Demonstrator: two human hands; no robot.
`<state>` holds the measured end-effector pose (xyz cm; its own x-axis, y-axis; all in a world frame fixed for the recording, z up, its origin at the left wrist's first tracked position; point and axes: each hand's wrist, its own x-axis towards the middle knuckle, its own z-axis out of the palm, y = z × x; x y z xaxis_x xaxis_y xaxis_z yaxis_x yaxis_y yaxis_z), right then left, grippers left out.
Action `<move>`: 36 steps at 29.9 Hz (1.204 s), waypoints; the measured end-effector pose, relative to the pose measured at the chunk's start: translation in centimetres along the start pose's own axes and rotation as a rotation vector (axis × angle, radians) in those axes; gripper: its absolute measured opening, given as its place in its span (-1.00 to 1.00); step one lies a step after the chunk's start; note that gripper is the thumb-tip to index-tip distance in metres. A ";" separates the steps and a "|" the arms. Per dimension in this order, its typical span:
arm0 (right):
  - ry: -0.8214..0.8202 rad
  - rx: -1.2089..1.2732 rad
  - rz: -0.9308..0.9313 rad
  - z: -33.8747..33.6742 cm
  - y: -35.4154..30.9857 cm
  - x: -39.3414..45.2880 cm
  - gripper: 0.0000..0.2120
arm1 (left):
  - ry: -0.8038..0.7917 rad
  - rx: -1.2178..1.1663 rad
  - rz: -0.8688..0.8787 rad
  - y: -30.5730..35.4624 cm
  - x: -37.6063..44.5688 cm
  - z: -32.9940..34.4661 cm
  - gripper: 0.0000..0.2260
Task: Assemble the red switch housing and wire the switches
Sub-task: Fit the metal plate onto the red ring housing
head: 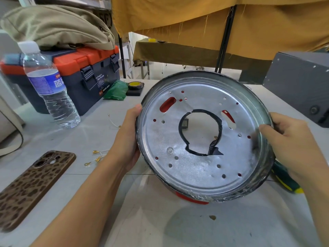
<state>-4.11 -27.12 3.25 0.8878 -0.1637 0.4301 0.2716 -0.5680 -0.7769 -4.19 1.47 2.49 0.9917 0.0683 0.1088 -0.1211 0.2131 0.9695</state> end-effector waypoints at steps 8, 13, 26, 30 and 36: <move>-0.026 0.049 -0.002 -0.1 0.4 0.2 -0.84 | 0.023 0.037 -0.004 0.2 -0.1 0.2 -0.61; -0.050 0.091 0.019 -0.2 0.8 0.4 -0.82 | 0.020 0.057 0.024 0.2 -0.2 0.4 -0.66; -0.113 0.022 0.073 -0.9 0.7 0.4 -0.88 | -0.004 0.113 -0.079 0.4 -0.9 0.2 -0.56; -0.169 0.008 0.120 -1.0 0.7 -0.3 -0.90 | -0.020 0.117 -0.135 0.0 -1.6 -0.1 -0.57; -0.216 -0.031 0.198 -0.9 0.5 -0.7 -0.87 | -0.050 0.131 -0.200 -0.4 -1.8 -0.1 -0.64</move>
<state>-4.91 -28.07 2.99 0.9818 -0.1001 0.1612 0.0769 -0.5669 -0.8202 -5.95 1.39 1.89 0.9966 -0.0111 -0.0811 0.0817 0.0887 0.9927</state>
